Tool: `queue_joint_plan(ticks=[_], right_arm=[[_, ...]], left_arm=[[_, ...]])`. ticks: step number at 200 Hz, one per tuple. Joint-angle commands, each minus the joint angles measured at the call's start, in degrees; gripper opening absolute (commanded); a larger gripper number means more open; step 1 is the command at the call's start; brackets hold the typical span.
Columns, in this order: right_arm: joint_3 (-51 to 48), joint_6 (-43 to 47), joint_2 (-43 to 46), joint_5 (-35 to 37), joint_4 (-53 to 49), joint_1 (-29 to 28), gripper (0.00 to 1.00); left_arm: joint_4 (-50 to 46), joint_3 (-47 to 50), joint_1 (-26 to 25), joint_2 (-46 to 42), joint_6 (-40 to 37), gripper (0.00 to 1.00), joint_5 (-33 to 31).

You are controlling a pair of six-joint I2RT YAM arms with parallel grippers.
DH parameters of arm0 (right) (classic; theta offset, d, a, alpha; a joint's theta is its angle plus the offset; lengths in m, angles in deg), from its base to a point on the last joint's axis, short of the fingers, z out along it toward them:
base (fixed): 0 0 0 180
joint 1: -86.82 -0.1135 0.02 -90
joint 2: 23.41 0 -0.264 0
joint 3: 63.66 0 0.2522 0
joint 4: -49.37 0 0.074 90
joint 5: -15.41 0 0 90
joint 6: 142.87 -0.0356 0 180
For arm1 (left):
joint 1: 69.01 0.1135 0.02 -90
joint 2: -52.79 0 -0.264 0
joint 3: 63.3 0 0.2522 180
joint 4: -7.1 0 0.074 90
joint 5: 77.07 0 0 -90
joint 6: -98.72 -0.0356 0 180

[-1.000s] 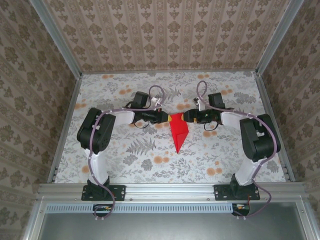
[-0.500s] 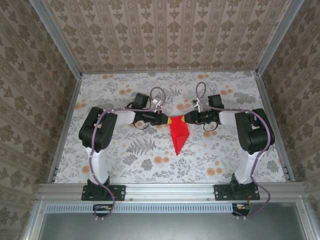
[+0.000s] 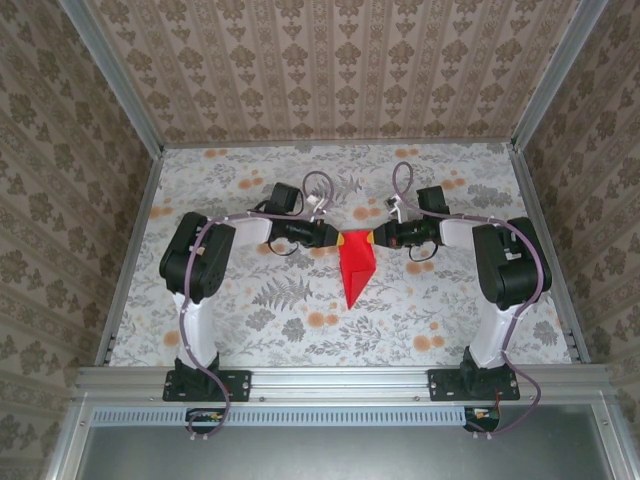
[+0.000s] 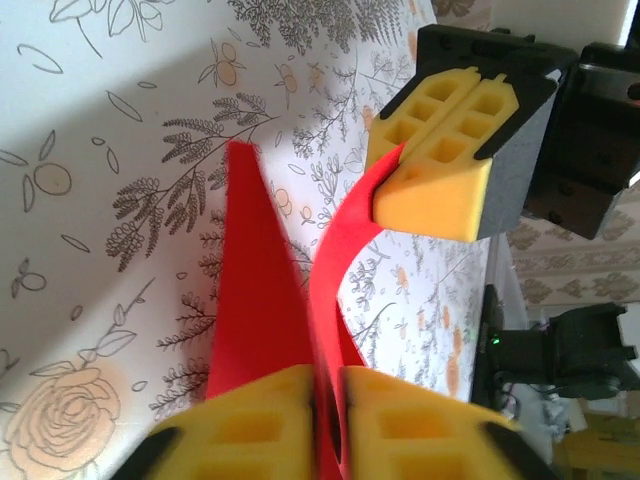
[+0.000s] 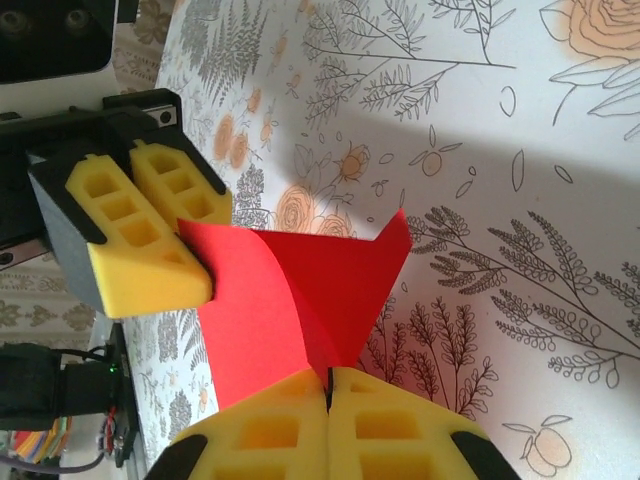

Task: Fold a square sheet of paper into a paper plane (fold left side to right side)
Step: Fold the wing for the fifth time at the center of the table.

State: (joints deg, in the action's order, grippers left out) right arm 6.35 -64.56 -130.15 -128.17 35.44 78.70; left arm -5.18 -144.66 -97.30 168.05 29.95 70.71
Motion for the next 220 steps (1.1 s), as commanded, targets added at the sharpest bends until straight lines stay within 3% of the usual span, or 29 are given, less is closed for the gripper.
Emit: queue_joint_plan(ticks=[1, 29, 66, 108, 154, 220], right_arm=[[1.87, -0.13, 2.92, 3.49, -6.04, 0.21, 0.0], [3.73, -2.65, 4.14, 8.67, -13.0, -0.03, 0.0], [8.07, -6.19, 3.8, 11.88, -21.06, -0.22, 0.0], [15.1, -9.7, 1.22, 12.22, -29.04, -0.6, 0.0], [18.28, -11.87, -0.54, 12.1, -30.33, -1.01, 0.0], [18.78, -12.66, -2.33, 12.11, -31.7, -1.63, 0.0]], left_arm=[[-6.44, -2.29, 1.13, -0.87, -4.95, 0.37, -2.51], [-11.35, -1.72, 3.29, -5.99, -8.82, 0.58, -9.46], [-17.73, 0.81, 2.5, -16.7, -14.21, 0.6, -20.45], [-27.8, 1.06, -12.46, -24.16, -18.32, 0.63, -37.32], [-30.57, -1.34, -25.64, -19.84, -13.59, 0.68, -51.74], [-37.82, -11.24, -31.82, -6.38, -12.26, 0.75, -69.16]])
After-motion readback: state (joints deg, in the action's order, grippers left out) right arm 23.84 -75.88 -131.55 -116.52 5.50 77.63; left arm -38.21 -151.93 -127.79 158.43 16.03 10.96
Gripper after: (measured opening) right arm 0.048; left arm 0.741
